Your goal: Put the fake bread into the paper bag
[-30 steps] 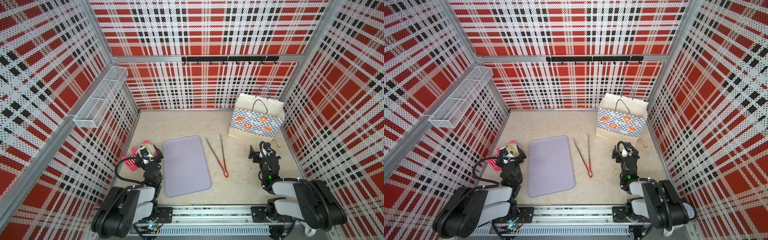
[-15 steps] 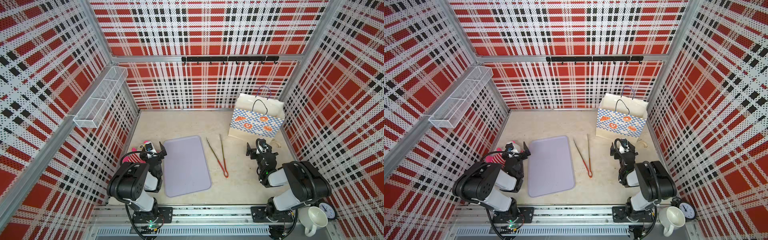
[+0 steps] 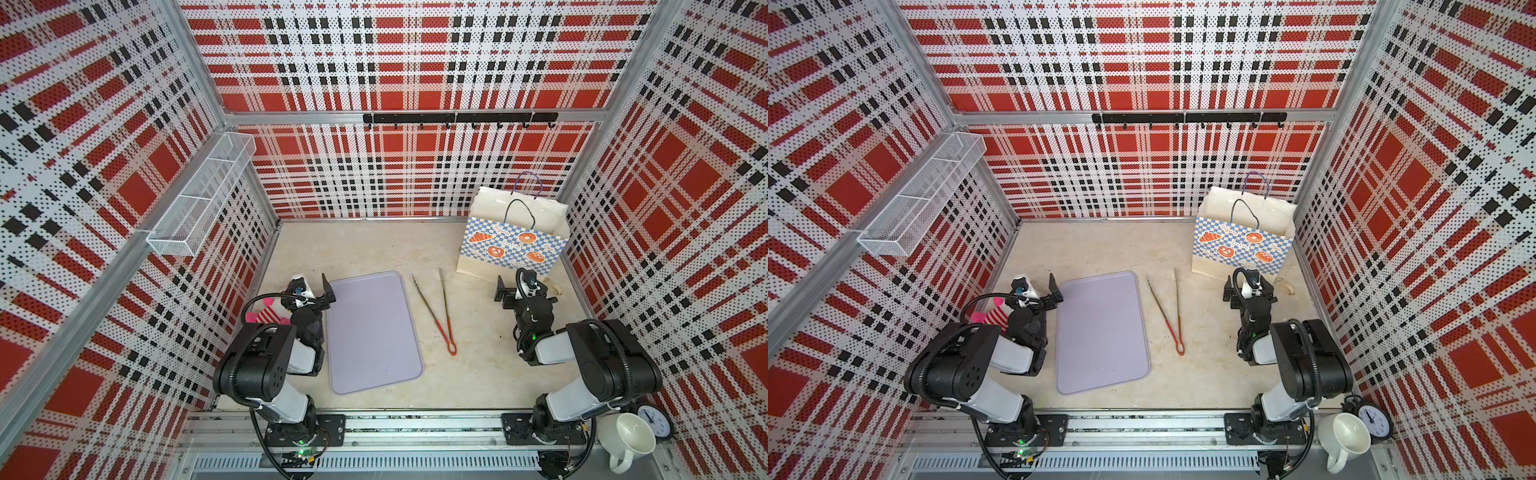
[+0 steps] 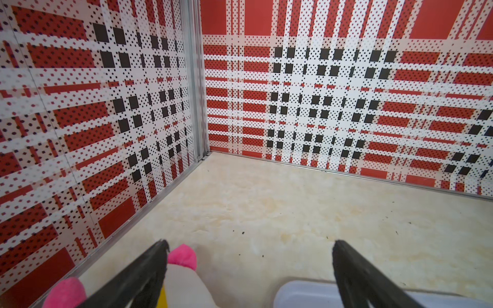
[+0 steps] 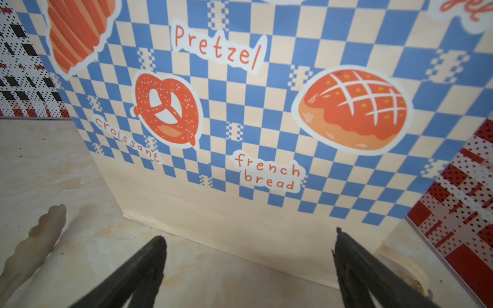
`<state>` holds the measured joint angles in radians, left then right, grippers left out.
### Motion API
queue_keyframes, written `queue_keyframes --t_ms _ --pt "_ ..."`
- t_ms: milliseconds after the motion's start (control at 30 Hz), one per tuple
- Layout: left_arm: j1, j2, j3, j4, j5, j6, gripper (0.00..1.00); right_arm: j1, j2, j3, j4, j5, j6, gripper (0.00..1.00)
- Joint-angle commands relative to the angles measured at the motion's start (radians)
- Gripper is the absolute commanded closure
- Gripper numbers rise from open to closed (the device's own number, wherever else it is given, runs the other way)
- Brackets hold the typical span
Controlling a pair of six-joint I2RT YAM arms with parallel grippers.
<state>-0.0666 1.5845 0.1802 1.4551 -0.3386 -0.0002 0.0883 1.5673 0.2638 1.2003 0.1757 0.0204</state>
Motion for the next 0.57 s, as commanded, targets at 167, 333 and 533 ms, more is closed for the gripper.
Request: queue_keyframes --t_ms 167,333,533 --pt "0.009 -0.007 0.008 -0.002 0.013 0.000 0.02 -0.005 0.006 0.005 0.004 0.011 0.003 0.00" --pt "0.010 -0.008 0.007 -0.003 0.013 0.000 0.02 -0.016 0.007 0.021 -0.027 -0.006 0.009 0.00" --pt "0.010 -0.007 0.008 -0.003 0.014 0.000 0.02 -0.042 0.002 0.029 -0.049 -0.065 0.023 0.00"
